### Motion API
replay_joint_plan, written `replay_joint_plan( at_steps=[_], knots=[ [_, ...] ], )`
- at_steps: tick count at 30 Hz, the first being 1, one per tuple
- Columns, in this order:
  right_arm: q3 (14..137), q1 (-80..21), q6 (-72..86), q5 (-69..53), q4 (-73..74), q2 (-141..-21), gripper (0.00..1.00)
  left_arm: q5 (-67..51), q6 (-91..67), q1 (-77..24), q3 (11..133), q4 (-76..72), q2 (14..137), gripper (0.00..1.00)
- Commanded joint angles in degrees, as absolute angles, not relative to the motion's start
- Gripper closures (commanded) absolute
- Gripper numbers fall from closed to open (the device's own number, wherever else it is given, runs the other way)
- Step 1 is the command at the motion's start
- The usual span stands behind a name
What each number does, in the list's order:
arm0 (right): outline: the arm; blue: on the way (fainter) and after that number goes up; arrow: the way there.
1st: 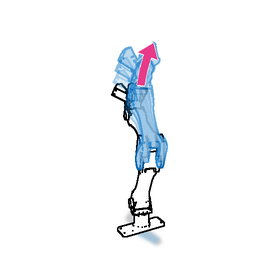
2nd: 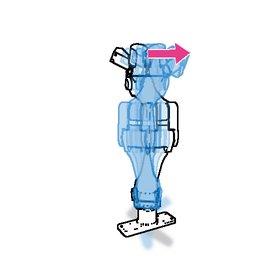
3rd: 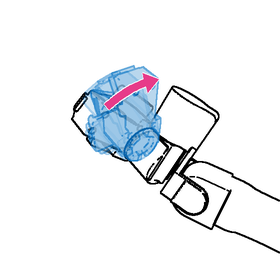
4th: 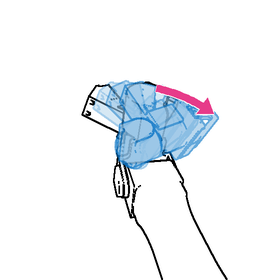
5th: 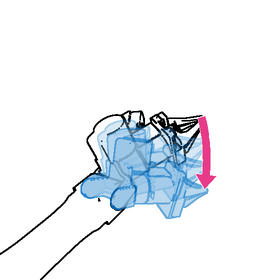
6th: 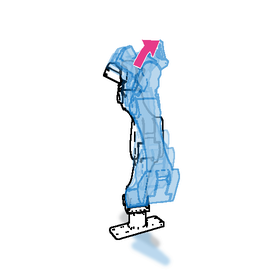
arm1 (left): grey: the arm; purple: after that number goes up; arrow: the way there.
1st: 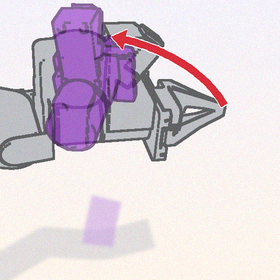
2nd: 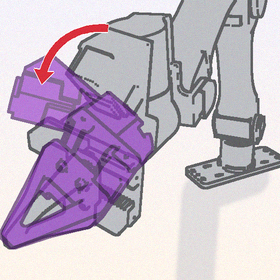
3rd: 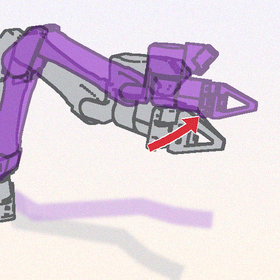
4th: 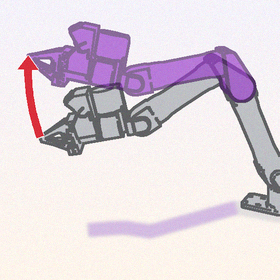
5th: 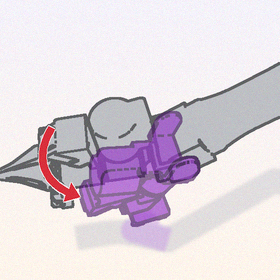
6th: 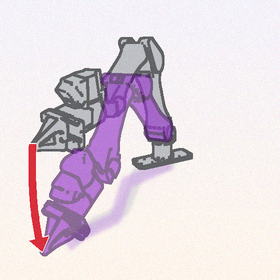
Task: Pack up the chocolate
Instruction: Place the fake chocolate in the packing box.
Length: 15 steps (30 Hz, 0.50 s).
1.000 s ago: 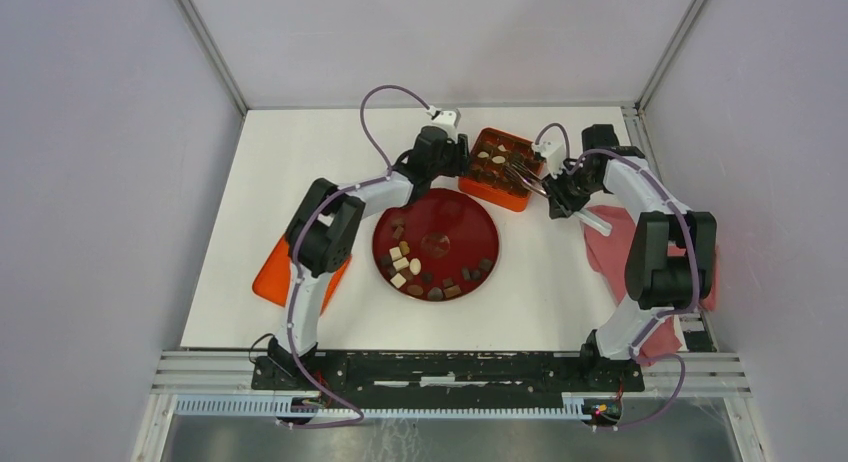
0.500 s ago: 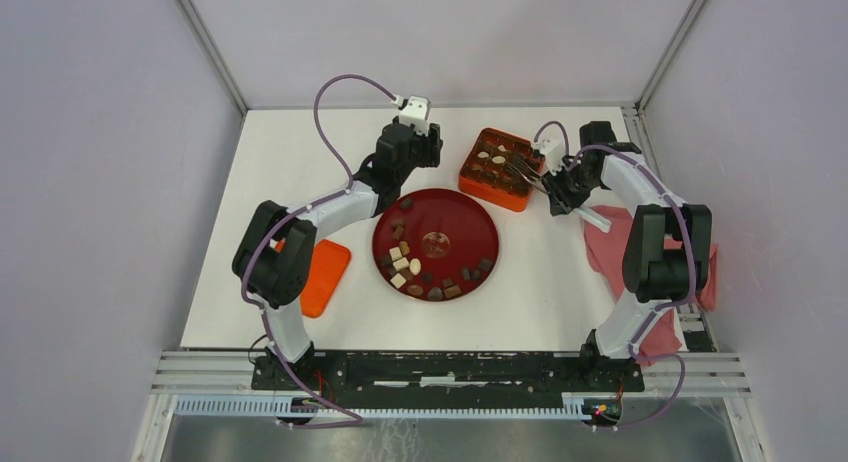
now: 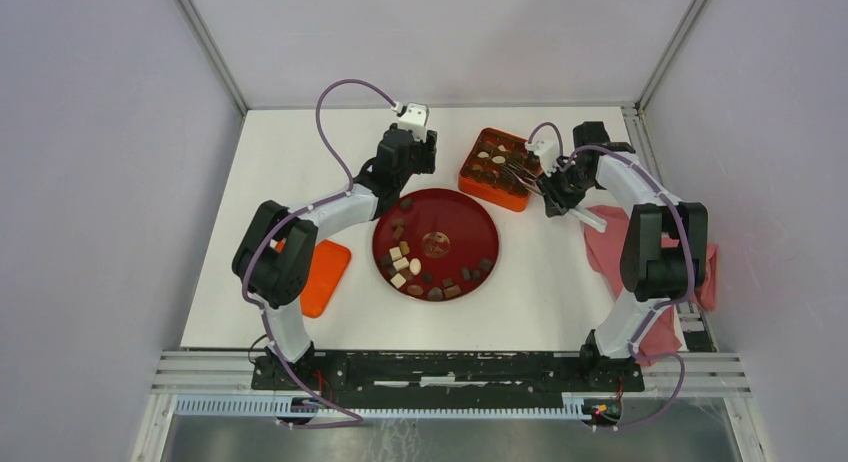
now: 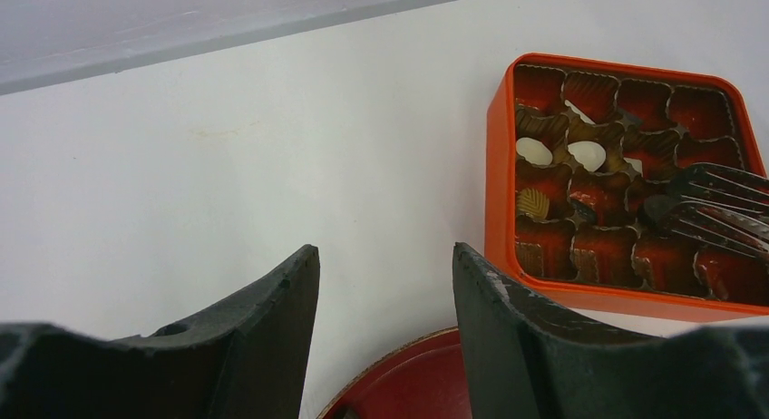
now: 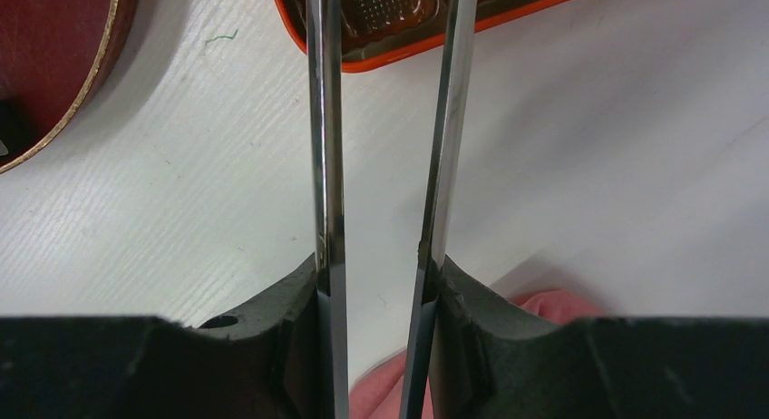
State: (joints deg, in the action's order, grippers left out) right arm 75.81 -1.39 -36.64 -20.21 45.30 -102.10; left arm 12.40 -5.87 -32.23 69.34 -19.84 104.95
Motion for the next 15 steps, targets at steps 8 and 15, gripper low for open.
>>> replay_joint_plan(
  at_steps=[8, 15],
  knots=[
    [79.14, -1.27, -35.31, -19.12, 43.92, -101.75, 0.59, 13.74, -3.39, -32.17, 67.67, -22.31, 102.46, 0.38],
    [77.28, -1.4, -38.3, -28.47, 44.59, -94.41, 0.6, 1.42, -11.37, -31.65, 60.06, -21.9, 91.55, 0.38]
  ],
)
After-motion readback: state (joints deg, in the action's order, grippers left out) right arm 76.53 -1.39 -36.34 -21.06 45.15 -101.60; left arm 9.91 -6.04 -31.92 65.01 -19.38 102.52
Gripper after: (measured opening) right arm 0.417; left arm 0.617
